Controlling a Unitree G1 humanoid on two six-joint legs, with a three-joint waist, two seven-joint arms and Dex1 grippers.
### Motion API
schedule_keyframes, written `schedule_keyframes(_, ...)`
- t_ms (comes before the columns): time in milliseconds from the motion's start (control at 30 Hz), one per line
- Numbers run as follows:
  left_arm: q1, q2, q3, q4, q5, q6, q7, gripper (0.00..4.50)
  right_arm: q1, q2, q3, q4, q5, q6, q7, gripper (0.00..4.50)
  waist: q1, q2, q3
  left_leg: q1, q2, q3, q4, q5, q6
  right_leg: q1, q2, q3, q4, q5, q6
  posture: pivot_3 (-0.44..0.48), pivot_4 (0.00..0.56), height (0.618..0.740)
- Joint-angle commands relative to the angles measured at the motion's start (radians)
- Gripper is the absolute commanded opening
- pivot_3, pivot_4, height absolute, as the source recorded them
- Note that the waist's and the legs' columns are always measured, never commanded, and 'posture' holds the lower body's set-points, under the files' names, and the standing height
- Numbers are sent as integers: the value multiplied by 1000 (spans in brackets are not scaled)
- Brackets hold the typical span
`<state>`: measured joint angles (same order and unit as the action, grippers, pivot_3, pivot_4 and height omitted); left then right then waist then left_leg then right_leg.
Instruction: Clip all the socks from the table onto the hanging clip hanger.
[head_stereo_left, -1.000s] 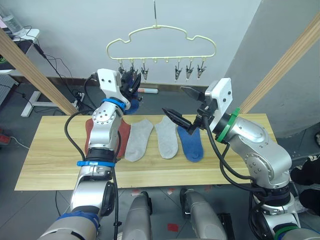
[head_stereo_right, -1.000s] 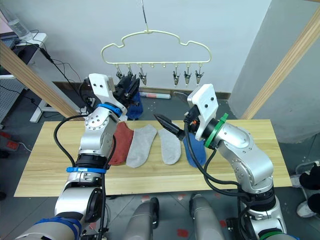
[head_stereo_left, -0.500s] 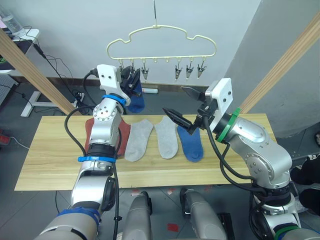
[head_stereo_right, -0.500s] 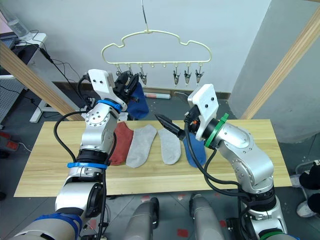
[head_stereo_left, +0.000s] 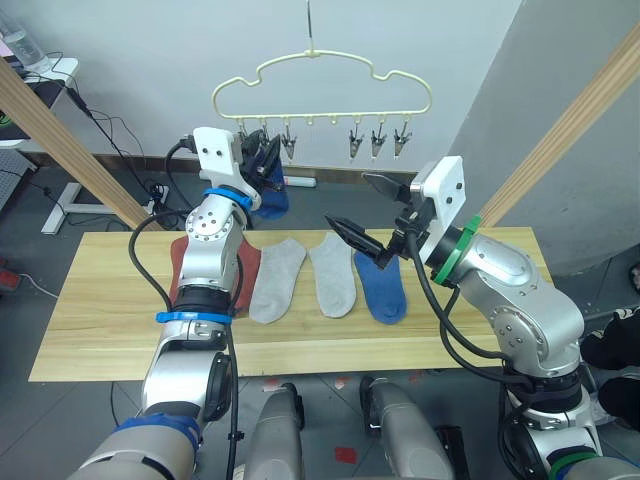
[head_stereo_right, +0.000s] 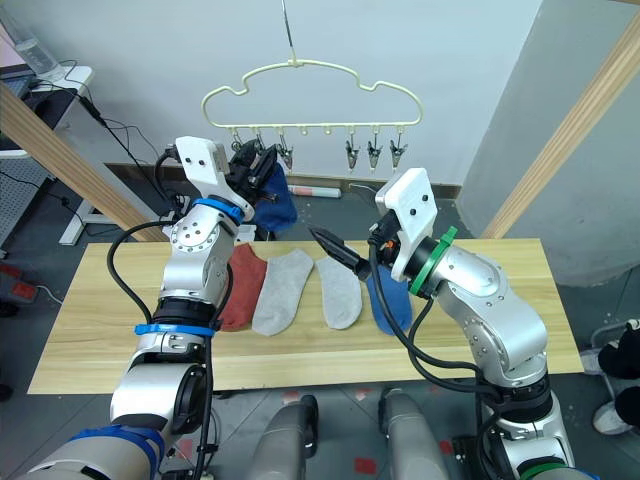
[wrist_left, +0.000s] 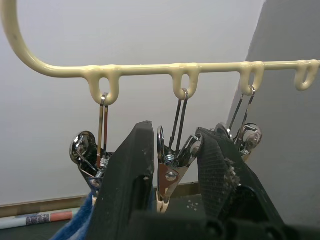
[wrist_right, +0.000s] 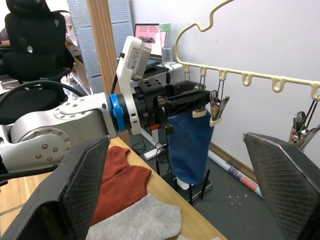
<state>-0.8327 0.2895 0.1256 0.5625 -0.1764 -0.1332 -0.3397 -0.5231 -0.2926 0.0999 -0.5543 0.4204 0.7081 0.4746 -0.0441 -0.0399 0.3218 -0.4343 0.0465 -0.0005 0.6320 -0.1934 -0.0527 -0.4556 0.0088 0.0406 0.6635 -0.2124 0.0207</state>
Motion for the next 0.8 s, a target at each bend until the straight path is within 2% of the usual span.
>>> schedule_keyframes(33, -21, 5, 17, -13, -7, -25, -5, 1145, 1, -2, -3, -24, 10, -22, 0, 4500, 0, 0, 0, 0, 0, 0, 0, 0, 0, 0, 0, 0, 0, 0, 0, -83, 300, 740)
schedule_keyframes(233, -14, 8, 15, -24, -8, -23, -11, 10, 20, -8, 2, -18, 6, -32, 10, 4500, 0, 0, 0, 0, 0, 0, 0, 0, 0, 0, 0, 0, 0, 0, 0, -77, 299, 740)
schedule_keyframes(400, -5, 23, 2, -57, -6, 36, -35, 10, 71, -43, 20, 34, -24, -51, 32, 4500, 0, 0, 0, 0, 0, 0, 0, 0, 0, 0, 0, 0, 0, 0, 0, -69, 298, 740)
schedule_keyframes(567, 47, 96, -17, -255, -84, 371, -143, 10, 22, -140, 142, 382, -200, -70, 56, 4500, -11, -1, 0, 1, 0, 1, 2, 0, 0, 1, 0, 1, 1, 0, 0, -69, 297, 740)
schedule_keyframes(667, 57, 173, -17, -345, -143, 571, -219, 10, -50, -119, 178, 578, -250, -139, 90, 4500, -20, -1, 0, 1, 1, 0, 3, 0, 0, 1, 1, 1, 2, 1, 0, -59, 297, 740)
schedule_keyframes(800, 54, 229, -12, -397, -172, 698, -255, 10, -107, -79, 176, 743, -275, -179, 114, 4500, -24, -1, 0, 2, 2, 0, 3, 0, 0, 1, 3, 1, 3, 1, -1, -42, 297, 740)
